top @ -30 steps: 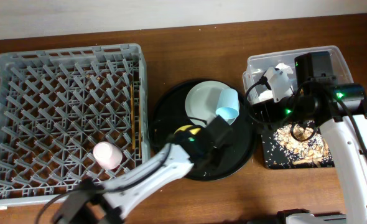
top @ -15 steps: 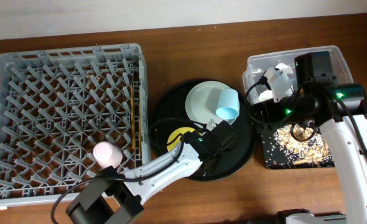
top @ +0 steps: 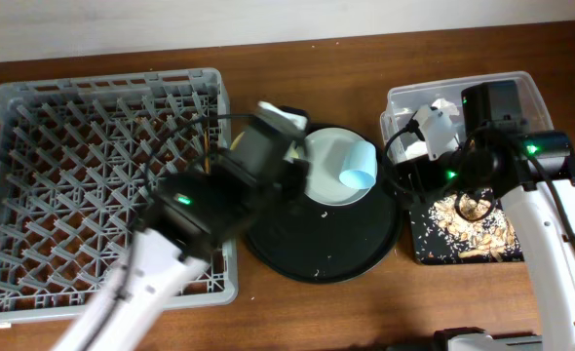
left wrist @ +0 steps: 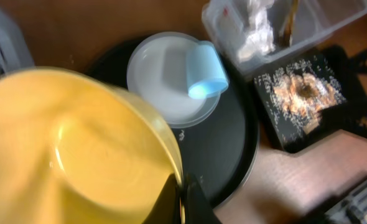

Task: Sort waste into correct bins and load items into the dishwasher rack
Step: 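Grasp the yellow bowl with the left gripper and place it in the rack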

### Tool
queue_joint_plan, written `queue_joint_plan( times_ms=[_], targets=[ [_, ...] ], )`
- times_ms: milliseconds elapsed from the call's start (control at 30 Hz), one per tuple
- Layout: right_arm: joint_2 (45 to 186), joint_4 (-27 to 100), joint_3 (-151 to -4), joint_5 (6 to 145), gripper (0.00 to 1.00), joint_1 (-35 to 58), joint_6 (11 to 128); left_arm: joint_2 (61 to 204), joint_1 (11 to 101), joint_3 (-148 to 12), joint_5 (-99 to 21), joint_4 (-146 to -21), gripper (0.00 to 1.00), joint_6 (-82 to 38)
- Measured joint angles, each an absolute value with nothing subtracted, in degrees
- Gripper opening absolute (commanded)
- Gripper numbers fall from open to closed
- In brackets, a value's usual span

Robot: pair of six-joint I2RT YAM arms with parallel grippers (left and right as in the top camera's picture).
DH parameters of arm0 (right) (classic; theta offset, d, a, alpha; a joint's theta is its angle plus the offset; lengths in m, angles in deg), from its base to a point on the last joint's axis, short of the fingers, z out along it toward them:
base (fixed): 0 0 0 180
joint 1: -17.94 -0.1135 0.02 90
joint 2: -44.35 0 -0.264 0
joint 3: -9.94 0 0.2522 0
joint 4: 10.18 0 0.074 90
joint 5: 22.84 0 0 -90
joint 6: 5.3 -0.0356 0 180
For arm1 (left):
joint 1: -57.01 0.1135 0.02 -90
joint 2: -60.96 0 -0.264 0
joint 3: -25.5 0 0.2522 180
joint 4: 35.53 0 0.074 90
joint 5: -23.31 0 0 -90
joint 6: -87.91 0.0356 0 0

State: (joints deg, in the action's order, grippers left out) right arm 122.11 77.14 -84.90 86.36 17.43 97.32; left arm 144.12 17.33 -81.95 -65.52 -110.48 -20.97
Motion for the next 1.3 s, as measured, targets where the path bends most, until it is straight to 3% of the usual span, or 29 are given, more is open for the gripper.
queue_joint_plan(
  times_ms=[167,267,467,500,533,633,767,800,833,867,967,1033,1167,1233,1300],
  targets=[
    [122.19,77.08,-84.90,86.21,0.99,17.43,97.32,155.22,56.37,-81.04,-8.47,-120.49,0.00,3.21],
    [122.19,77.08,-84.90,86.21,0.99,17.43,97.30,164.90,63.84,-80.73,4.36,-133.32,0.00,17.92],
    [122.19,77.06,-84.90,86.21,0.98,17.43,97.32,176.44,72.74,-70.89,17.47,-132.12,0.01,30.09],
    [122.19,77.06,-84.90,86.21,0.98,17.43,97.32,177.36,75.65,-68.95,17.27,-131.02,0.02,30.53],
    [122.19,77.08,-84.90,86.21,0.99,17.43,97.30,178.32,77.26,-67.86,16.90,-131.18,0.17,30.55],
    [122.19,77.06,-84.90,86.21,0.99,17.43,97.32,178.50,81.68,-67.75,13.38,-131.13,0.44,31.23],
    [122.19,77.04,-84.90,86.21,0.99,17.43,97.30,178.61,85.50,-73.06,10.34,-136.60,0.55,31.36],
    [122.19,76.99,-84.90,86.21,0.99,17.43,97.30,178.61,86.03,-77.01,9.75,-138.50,0.52,31.34],
    [122.19,77.08,-84.90,86.21,0.99,17.43,97.32,178.50,86.20,-81.39,9.49,-140.42,0.14,31.36],
    [122.19,77.08,-84.90,86.23,0.99,17.43,97.32,178.04,86.18,-83.75,9.32,-141.91,0.00,31.34],
    [122.19,75.96,-84.90,86.21,0.99,17.43,97.35,167.68,79.89,-85.56,6.63,-143.66,0.00,31.34],
    [122.19,75.85,-84.90,86.21,0.99,17.43,97.32,163.39,72.00,-85.93,-1.68,-134.72,0.00,24.26],
    [122.19,75.81,-84.90,86.19,0.99,17.43,97.32,162.21,40.30,-86.33,-46.75,-123.68,0.00,-5.27],
    [122.19,75.81,-84.90,86.21,0.99,17.43,97.30,162.19,32.39,-86.30,-61.94,-125.82,0.00,-12.77],
    [122.19,75.79,-84.90,86.19,0.99,17.43,97.30,162.19,31.67,-85.93,-70.46,-125.78,0.00,-16.57]
  ],
)
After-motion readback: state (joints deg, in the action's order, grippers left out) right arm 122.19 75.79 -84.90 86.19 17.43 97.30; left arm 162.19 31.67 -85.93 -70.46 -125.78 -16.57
